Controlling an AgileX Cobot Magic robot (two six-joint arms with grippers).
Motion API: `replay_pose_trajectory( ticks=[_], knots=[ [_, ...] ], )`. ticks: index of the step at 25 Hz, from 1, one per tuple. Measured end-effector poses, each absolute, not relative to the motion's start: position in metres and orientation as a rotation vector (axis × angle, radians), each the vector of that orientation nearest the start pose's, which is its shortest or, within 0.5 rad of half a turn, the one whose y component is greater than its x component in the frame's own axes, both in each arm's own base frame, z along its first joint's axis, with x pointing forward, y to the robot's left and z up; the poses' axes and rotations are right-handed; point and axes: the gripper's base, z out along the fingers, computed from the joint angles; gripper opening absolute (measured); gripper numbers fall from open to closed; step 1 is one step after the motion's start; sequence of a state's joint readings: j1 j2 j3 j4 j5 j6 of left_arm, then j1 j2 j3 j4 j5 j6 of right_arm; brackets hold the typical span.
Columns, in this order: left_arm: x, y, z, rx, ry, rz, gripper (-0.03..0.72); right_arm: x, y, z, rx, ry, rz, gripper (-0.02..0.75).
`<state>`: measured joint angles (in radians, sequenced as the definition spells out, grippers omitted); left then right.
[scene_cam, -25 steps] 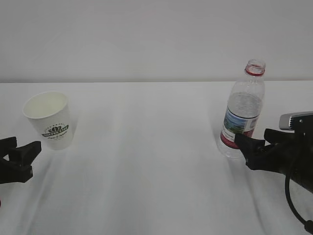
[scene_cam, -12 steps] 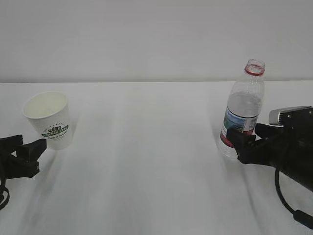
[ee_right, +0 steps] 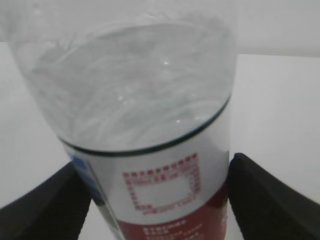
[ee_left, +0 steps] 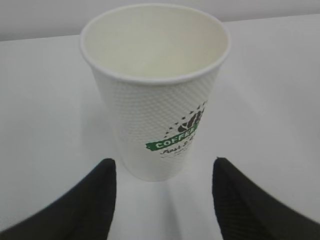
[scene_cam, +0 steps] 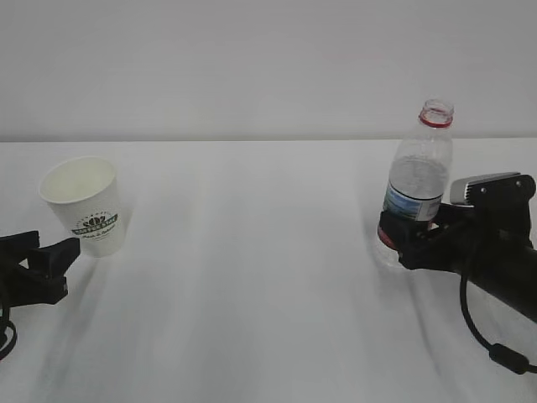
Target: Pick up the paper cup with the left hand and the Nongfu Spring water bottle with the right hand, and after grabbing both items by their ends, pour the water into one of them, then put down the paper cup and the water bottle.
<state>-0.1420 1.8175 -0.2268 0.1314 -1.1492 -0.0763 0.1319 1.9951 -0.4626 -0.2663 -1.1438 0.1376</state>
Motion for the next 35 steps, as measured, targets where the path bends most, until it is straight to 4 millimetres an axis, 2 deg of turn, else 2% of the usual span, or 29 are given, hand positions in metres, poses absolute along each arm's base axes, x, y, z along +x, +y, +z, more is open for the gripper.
replay_pose_trajectory(
  ticks=[17,20,27,35],
  knots=[
    [0.226,-0.043,0.107,0.196,1.922,-0.225,0.444,0.301,0.063,0.098,-0.291,1.818,0.339,0.631],
    [0.226,-0.043,0.107,0.196,1.922,-0.225,0.444,0.305,0.064,0.100,-0.295,1.802,0.341,0.660],
    [0.226,-0.043,0.107,0.196,1.922,-0.225,0.444,0.307,0.065,0.084,-0.303,1.838,0.351,0.676],
    [0.226,-0.043,0.107,0.196,1.922,-0.225,0.444,0.314,0.067,0.087,-0.307,1.814,0.351,0.676]
  ],
)
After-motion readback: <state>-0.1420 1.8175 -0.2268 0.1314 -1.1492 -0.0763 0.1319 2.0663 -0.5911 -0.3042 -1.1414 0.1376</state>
